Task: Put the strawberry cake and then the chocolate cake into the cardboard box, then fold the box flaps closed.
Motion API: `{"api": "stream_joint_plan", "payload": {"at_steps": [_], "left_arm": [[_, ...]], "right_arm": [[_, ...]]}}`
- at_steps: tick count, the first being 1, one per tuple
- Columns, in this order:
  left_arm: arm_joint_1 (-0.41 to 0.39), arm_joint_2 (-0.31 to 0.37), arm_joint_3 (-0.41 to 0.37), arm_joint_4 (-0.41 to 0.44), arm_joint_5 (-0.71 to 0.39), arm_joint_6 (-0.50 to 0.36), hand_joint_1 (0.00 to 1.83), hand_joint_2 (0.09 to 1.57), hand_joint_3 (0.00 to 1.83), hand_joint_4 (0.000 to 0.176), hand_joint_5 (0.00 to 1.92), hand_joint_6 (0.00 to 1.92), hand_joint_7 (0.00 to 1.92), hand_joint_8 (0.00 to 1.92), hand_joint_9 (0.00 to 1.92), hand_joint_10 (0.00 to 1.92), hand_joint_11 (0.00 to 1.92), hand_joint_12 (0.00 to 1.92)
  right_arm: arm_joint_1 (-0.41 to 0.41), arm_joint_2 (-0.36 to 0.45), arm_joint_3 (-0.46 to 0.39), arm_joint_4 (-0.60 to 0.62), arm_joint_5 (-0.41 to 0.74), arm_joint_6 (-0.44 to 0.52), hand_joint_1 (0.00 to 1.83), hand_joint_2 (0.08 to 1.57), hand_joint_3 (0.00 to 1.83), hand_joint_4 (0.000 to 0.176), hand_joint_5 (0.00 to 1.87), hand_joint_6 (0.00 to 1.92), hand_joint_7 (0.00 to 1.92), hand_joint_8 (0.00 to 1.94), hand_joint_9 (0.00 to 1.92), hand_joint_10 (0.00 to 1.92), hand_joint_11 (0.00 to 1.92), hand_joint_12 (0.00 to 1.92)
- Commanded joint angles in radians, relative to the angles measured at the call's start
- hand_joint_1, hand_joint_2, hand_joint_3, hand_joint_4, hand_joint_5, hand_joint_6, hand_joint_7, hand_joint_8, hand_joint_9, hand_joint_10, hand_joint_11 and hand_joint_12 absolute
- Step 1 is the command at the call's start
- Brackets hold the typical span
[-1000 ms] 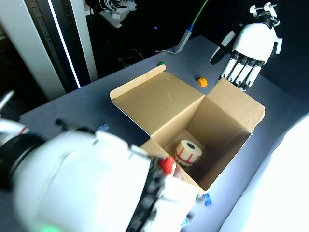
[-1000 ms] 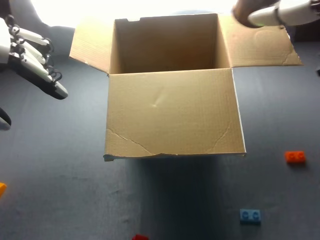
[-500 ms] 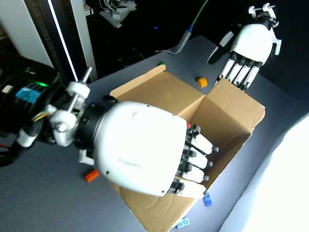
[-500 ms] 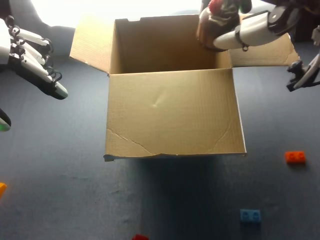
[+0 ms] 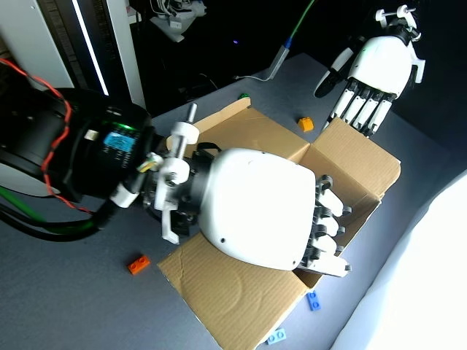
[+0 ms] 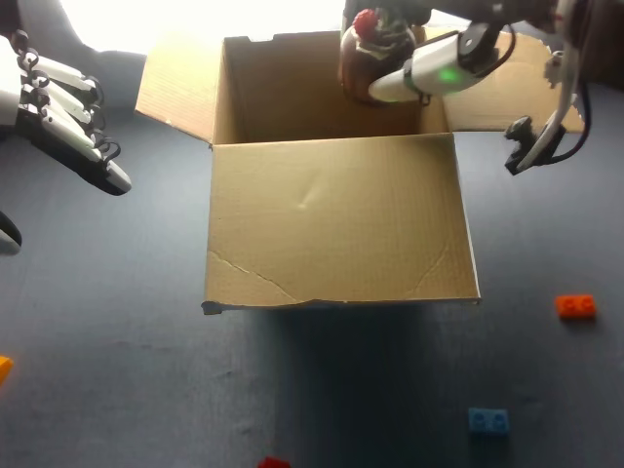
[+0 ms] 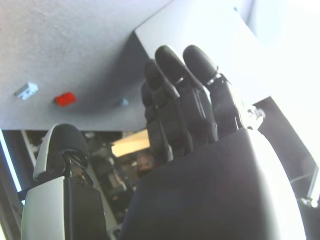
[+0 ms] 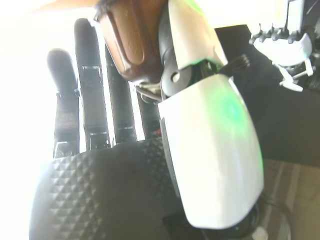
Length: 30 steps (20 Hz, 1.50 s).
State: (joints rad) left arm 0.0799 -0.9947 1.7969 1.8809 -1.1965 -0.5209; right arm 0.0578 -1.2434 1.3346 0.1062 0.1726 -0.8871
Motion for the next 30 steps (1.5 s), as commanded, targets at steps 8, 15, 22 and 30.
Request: {"api": "stream_joint_plan", "payload": {"at_steps": [8, 15, 22, 30], "left_arm": [[-0.002, 0.004, 0.004, -0.082, 0.006, 0.007, 0.54, 1.11, 0.00, 0.000, 0.52, 0.01, 0.68, 0.00, 0.46, 0.76, 0.19, 1.45], [0.000, 0.002, 0.003, -0.081, 0.020, 0.012, 0.54, 1.11, 0.00, 0.000, 0.49, 0.00, 0.67, 0.00, 0.46, 0.77, 0.16, 1.46], [-0.004, -0.007, 0.012, -0.081, 0.057, 0.021, 0.52, 1.12, 0.00, 0.000, 0.51, 0.01, 0.68, 0.01, 0.50, 0.75, 0.21, 1.40], [-0.095, -0.018, 0.007, -0.073, 0.109, -0.005, 0.58, 1.11, 0.00, 0.000, 0.52, 0.01, 0.72, 0.01, 0.57, 0.64, 0.18, 1.44]], "right_arm": [[-0.029, -0.011, 0.004, -0.024, 0.137, 0.005, 0.73, 1.10, 0.00, 0.000, 0.47, 0.16, 0.66, 0.10, 0.55, 0.53, 0.19, 1.39], [-0.023, -0.012, 0.004, -0.030, 0.139, 0.008, 0.45, 0.93, 0.00, 0.012, 0.06, 0.00, 0.21, 0.00, 0.28, 0.00, 0.00, 0.85], [-0.014, 0.029, -0.040, -0.033, 0.117, 0.009, 0.37, 0.90, 0.00, 0.000, 0.06, 0.01, 0.16, 0.01, 0.21, 0.01, 0.00, 0.58], [0.000, 0.162, -0.167, -0.041, 0.116, 0.010, 0.31, 0.95, 0.01, 0.000, 0.13, 0.01, 0.18, 0.00, 0.25, 0.01, 0.00, 0.76]]}}
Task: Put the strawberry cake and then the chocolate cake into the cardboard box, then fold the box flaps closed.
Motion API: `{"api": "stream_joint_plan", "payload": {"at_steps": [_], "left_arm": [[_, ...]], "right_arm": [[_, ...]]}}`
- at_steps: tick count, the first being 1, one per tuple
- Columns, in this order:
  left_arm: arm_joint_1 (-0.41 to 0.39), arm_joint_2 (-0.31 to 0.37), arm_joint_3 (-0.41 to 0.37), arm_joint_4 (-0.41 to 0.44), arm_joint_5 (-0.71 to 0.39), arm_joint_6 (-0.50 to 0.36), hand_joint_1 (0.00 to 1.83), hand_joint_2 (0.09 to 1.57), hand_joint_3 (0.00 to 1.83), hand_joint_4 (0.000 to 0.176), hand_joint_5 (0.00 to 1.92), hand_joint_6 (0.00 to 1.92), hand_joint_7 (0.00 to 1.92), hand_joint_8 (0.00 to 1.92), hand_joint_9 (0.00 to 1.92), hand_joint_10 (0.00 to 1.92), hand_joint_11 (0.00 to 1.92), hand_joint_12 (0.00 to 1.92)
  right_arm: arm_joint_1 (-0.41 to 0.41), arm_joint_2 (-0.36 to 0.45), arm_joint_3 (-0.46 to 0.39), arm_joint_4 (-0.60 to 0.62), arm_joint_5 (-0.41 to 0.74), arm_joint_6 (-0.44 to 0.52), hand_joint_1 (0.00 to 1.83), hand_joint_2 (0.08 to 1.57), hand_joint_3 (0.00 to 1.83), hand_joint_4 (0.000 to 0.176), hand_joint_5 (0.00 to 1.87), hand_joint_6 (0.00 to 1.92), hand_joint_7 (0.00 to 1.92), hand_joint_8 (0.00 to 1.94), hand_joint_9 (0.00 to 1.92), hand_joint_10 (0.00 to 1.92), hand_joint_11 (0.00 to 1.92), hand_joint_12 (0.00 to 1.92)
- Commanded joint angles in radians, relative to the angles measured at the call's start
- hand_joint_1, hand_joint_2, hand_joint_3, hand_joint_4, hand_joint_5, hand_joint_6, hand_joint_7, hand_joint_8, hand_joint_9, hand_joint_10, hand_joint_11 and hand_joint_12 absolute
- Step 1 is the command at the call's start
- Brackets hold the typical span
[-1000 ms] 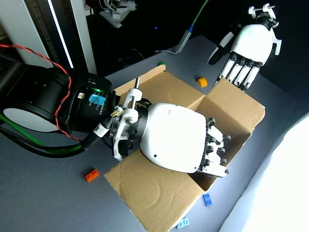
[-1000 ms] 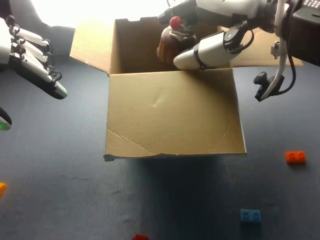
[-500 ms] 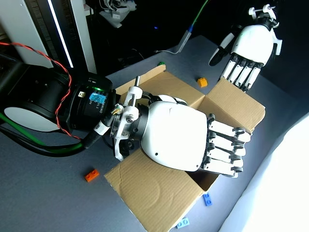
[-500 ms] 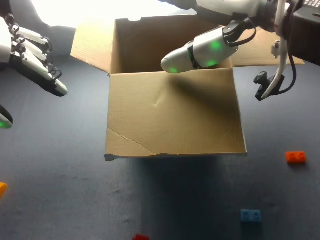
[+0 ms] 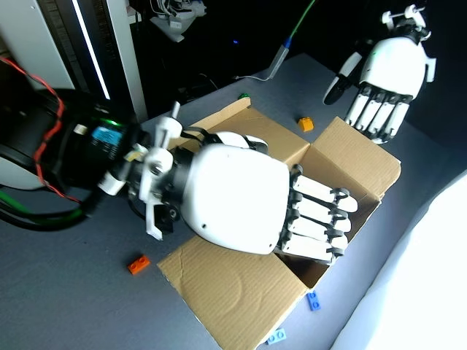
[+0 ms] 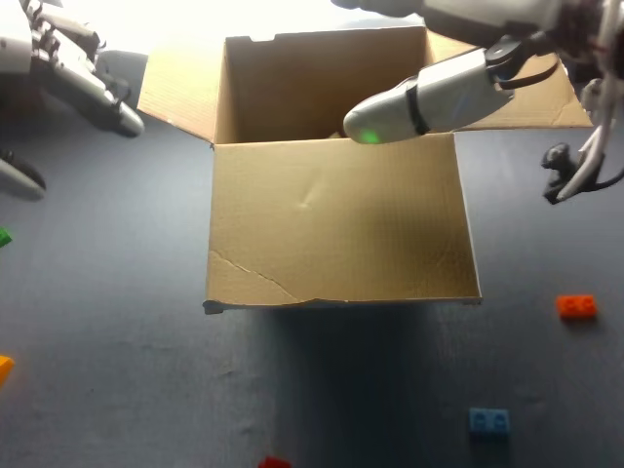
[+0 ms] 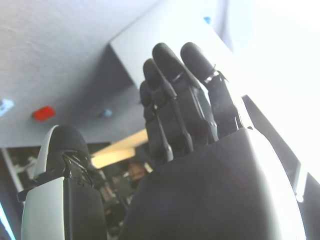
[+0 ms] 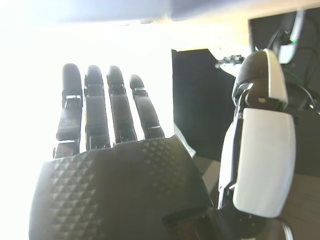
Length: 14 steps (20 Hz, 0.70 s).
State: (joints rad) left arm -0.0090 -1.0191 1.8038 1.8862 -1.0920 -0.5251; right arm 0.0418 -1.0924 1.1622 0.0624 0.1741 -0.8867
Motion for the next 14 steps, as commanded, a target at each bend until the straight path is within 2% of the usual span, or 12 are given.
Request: {"api": "stream_joint_plan", "payload": {"at_steps": [1, 3, 7, 9, 12, 14], "left_arm": [[-0.024, 0.005, -0.009, -0.066, 0.007, -0.006, 0.58, 1.11, 0.00, 0.000, 0.52, 0.01, 0.72, 0.01, 0.57, 0.64, 0.18, 1.44], [-0.047, 0.005, -0.035, -0.048, 0.014, -0.018, 0.58, 1.12, 0.00, 0.000, 0.54, 0.01, 0.72, 0.00, 0.55, 0.65, 0.17, 1.46], [-0.092, 0.005, -0.067, -0.022, 0.015, -0.026, 0.54, 1.12, 0.00, 0.000, 0.51, 0.00, 0.71, 0.00, 0.53, 0.68, 0.14, 1.43], [-0.112, 0.004, -0.069, -0.005, 0.007, -0.026, 0.56, 1.12, 0.00, 0.000, 0.51, 0.00, 0.72, 0.00, 0.53, 0.69, 0.15, 1.45], [-0.146, -0.006, -0.065, 0.019, -0.010, -0.026, 0.59, 1.11, 0.00, 0.000, 0.52, 0.00, 0.71, 0.00, 0.54, 0.65, 0.16, 1.39], [-0.161, -0.018, -0.063, 0.028, -0.020, -0.026, 0.60, 1.11, 0.00, 0.000, 0.52, 0.00, 0.72, 0.00, 0.55, 0.65, 0.16, 1.39]], "right_arm": [[0.016, 0.035, -0.011, 0.002, 0.121, 0.006, 0.31, 0.95, 0.01, 0.000, 0.13, 0.01, 0.18, 0.00, 0.25, 0.01, 0.00, 0.76], [0.014, 0.082, -0.039, 0.002, 0.149, 0.006, 0.29, 0.97, 0.01, 0.000, 0.15, 0.01, 0.22, 0.01, 0.28, 0.01, 0.00, 0.82], [0.004, 0.191, -0.081, 0.002, 0.181, 0.036, 0.29, 0.99, 0.01, 0.000, 0.14, 0.01, 0.21, 0.00, 0.26, 0.00, 0.00, 0.75], [-0.015, 0.231, -0.084, 0.002, 0.209, 0.037, 0.29, 1.00, 0.01, 0.000, 0.19, 0.01, 0.25, 0.01, 0.27, 0.00, 0.00, 0.82], [-0.049, 0.281, -0.084, 0.002, 0.270, 0.036, 0.24, 1.04, 0.01, 0.000, 0.14, 0.00, 0.23, 0.00, 0.25, 0.00, 0.00, 0.71], [-0.076, 0.300, -0.080, 0.002, 0.331, 0.013, 0.25, 1.05, 0.01, 0.000, 0.15, 0.00, 0.25, 0.00, 0.27, 0.01, 0.00, 0.75]]}}
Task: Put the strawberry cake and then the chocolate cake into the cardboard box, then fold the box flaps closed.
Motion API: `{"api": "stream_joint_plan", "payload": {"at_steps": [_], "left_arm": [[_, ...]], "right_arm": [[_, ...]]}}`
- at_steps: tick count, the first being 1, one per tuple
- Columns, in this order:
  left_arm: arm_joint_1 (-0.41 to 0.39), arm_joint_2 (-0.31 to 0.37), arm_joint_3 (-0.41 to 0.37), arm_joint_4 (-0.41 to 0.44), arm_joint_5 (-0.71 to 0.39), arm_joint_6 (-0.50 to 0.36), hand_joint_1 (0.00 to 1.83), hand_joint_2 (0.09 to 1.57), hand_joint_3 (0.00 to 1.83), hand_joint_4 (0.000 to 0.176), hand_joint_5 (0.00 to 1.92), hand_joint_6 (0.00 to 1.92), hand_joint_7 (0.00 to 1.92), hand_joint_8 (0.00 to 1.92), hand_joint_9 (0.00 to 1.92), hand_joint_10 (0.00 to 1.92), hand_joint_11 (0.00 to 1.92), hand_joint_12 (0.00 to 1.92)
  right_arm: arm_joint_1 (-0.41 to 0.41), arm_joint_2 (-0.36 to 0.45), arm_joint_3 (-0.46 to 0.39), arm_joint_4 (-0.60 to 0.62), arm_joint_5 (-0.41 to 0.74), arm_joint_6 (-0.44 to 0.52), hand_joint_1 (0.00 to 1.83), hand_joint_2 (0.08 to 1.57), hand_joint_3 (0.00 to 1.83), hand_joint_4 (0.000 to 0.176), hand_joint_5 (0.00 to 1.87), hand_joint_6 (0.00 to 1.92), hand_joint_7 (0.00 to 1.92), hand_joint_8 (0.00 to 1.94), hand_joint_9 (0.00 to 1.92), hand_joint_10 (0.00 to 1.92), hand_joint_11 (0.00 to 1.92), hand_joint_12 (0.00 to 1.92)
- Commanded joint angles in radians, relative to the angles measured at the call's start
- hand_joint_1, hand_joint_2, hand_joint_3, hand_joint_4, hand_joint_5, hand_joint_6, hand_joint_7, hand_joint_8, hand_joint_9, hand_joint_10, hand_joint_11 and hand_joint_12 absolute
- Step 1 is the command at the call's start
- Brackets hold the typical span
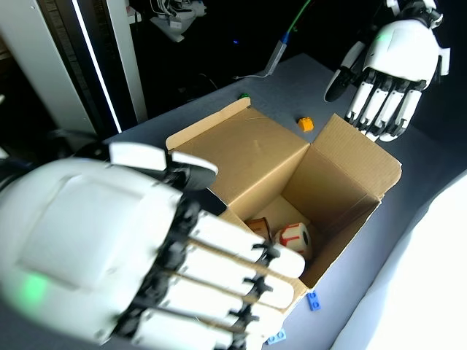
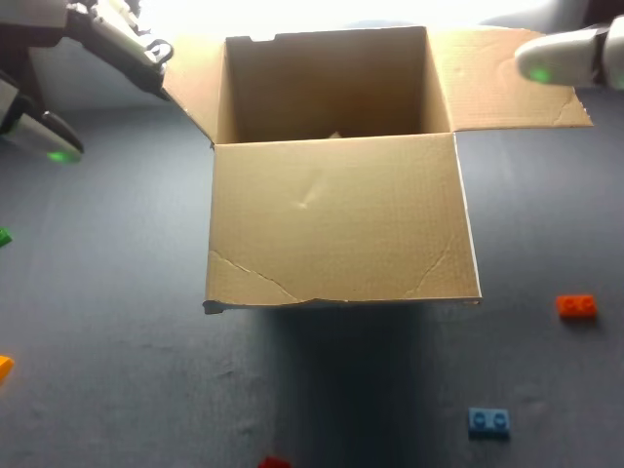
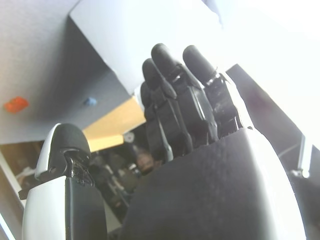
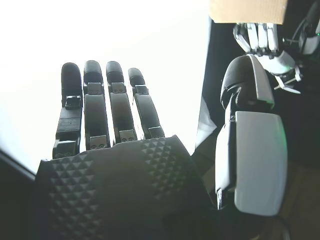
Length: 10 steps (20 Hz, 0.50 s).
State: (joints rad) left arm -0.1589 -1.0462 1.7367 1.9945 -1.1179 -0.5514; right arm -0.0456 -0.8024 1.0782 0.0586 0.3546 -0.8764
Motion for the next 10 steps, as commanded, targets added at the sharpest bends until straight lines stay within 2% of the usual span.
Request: {"api": "stream_joint_plan", "payload": {"at_steps": [1, 3, 5, 8, 10], "left_arm": [[-0.014, 0.002, 0.004, -0.079, 0.004, 0.000, 0.62, 1.11, 0.00, 0.000, 0.52, 0.00, 0.72, 0.00, 0.54, 0.65, 0.15, 1.40], [-0.014, -0.011, 0.005, -0.077, 0.002, 0.000, 0.60, 1.11, 0.00, 0.000, 0.52, 0.00, 0.72, 0.00, 0.55, 0.65, 0.15, 1.40], [-0.014, -0.021, 0.005, -0.076, 0.002, 0.000, 0.56, 1.12, 0.00, 0.000, 0.53, 0.00, 0.72, 0.00, 0.57, 0.62, 0.18, 1.37], [-0.014, -0.035, 0.002, -0.076, 0.002, 0.000, 0.55, 1.12, 0.00, 0.000, 0.53, 0.00, 0.73, 0.01, 0.58, 0.60, 0.17, 1.39], [-0.014, -0.045, 0.001, -0.076, 0.002, 0.002, 0.52, 1.12, 0.00, 0.000, 0.54, 0.01, 0.73, 0.01, 0.58, 0.60, 0.19, 1.39]], "right_arm": [[0.002, 0.020, 0.005, 0.006, 0.162, -0.001, 0.23, 1.06, 0.01, 0.000, 0.15, 0.00, 0.26, 0.00, 0.27, 0.00, 0.00, 0.73], [-0.034, 0.039, 0.005, 0.035, 0.177, -0.002, 0.22, 1.06, 0.00, 0.000, 0.14, 0.00, 0.25, 0.00, 0.26, 0.00, 0.00, 0.71], [-0.076, 0.047, 0.014, 0.117, 0.177, -0.007, 0.22, 1.07, 0.01, 0.000, 0.17, 0.01, 0.29, 0.01, 0.28, 0.01, 0.00, 0.72], [-0.146, 0.058, 0.027, 0.187, 0.179, -0.025, 0.16, 1.10, 0.01, 0.000, 0.25, 0.02, 0.35, 0.01, 0.34, 0.02, 0.00, 0.89], [-0.201, 0.057, 0.033, 0.207, 0.239, -0.053, 0.11, 1.11, 0.01, 0.000, 0.28, 0.02, 0.38, 0.01, 0.38, 0.03, 0.00, 0.96]]}}
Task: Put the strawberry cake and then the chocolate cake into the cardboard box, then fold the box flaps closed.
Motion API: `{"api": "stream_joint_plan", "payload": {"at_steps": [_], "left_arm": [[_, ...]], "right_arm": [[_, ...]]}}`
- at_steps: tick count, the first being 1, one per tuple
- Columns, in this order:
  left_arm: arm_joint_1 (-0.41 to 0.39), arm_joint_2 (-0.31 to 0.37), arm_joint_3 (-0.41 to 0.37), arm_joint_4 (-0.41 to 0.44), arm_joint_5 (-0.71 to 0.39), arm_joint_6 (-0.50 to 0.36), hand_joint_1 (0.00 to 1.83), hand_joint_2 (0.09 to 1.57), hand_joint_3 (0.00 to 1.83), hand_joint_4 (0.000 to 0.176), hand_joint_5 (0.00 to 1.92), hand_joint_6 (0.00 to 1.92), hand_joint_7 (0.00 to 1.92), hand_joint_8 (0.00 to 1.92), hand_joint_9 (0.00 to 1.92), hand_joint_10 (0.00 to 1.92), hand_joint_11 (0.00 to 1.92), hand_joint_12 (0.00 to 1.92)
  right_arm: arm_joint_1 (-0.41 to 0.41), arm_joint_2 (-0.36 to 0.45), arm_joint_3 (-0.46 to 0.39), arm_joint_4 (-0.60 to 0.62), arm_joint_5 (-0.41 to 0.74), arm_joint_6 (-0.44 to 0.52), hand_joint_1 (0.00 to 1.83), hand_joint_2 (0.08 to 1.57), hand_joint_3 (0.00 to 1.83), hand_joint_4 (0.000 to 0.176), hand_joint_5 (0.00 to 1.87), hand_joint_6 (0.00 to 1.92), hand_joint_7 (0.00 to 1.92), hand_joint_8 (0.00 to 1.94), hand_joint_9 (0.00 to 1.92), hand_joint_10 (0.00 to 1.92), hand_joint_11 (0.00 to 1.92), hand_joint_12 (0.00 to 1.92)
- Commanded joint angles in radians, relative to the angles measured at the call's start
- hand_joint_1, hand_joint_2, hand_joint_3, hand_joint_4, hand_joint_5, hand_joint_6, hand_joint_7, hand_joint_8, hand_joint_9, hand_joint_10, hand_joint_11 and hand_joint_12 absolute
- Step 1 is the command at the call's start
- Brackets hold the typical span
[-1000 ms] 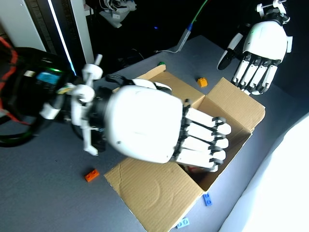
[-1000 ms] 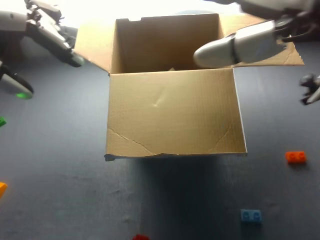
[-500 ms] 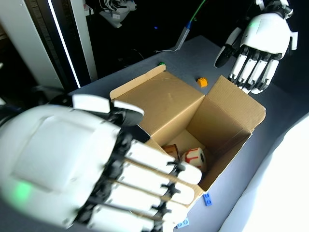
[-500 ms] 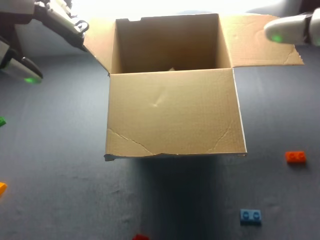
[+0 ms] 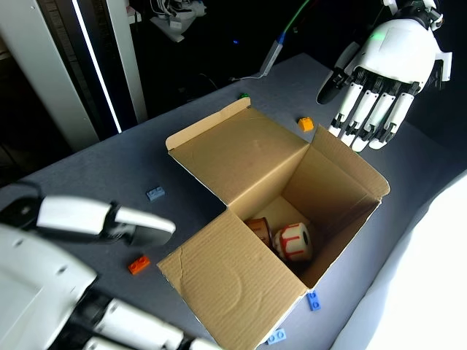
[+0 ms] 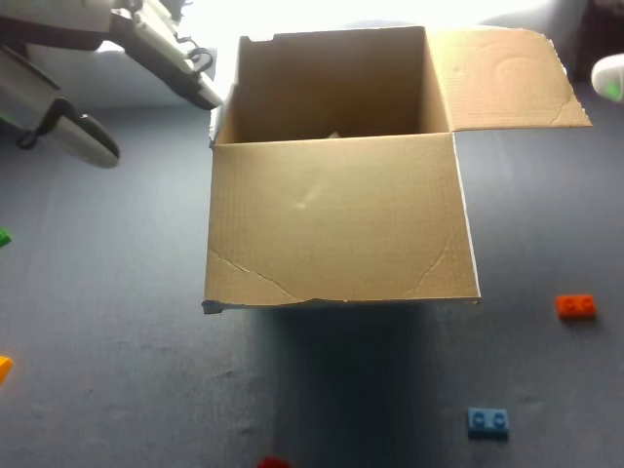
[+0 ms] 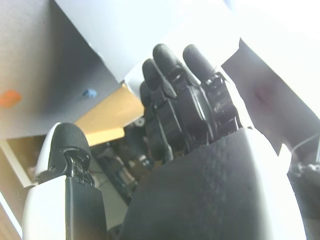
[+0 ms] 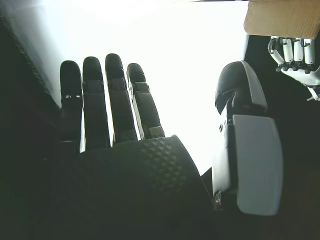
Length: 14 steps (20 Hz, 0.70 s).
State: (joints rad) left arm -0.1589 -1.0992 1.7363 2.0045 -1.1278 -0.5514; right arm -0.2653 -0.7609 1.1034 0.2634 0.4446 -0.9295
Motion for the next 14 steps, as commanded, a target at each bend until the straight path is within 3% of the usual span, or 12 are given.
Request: {"api": "stream_joint_plan", "payload": {"at_steps": [1, 6, 14], "left_arm": [[-0.012, 0.002, 0.001, -0.086, 0.012, 0.004, 0.52, 1.12, 0.00, 0.000, 0.54, 0.01, 0.72, 0.00, 0.58, 0.60, 0.19, 1.39], [0.018, -0.028, 0.000, -0.090, 0.013, 0.019, 0.46, 1.13, 0.00, 0.000, 0.54, 0.00, 0.73, 0.01, 0.57, 0.60, 0.17, 1.42], [0.081, -0.066, -0.001, -0.099, 0.016, 0.066, 0.30, 1.15, 0.01, 0.000, 0.54, 0.00, 0.74, 0.01, 0.56, 0.61, 0.17, 1.42]], "right_arm": [[-0.004, 0.013, 0.010, 0.002, 0.170, -0.008, 0.12, 1.10, 0.00, 0.000, 0.29, 0.02, 0.39, 0.01, 0.39, 0.03, 0.00, 0.96], [-0.113, -0.012, 0.020, 0.066, 0.237, -0.066, 0.00, 1.12, 0.01, 0.000, 0.28, 0.00, 0.37, 0.00, 0.38, 0.01, 0.00, 0.94], [-0.279, -0.063, 0.023, 0.072, 0.294, -0.094, 0.00, 1.13, 0.00, 0.000, 0.27, 0.00, 0.36, 0.00, 0.37, 0.00, 0.00, 0.92]]}}
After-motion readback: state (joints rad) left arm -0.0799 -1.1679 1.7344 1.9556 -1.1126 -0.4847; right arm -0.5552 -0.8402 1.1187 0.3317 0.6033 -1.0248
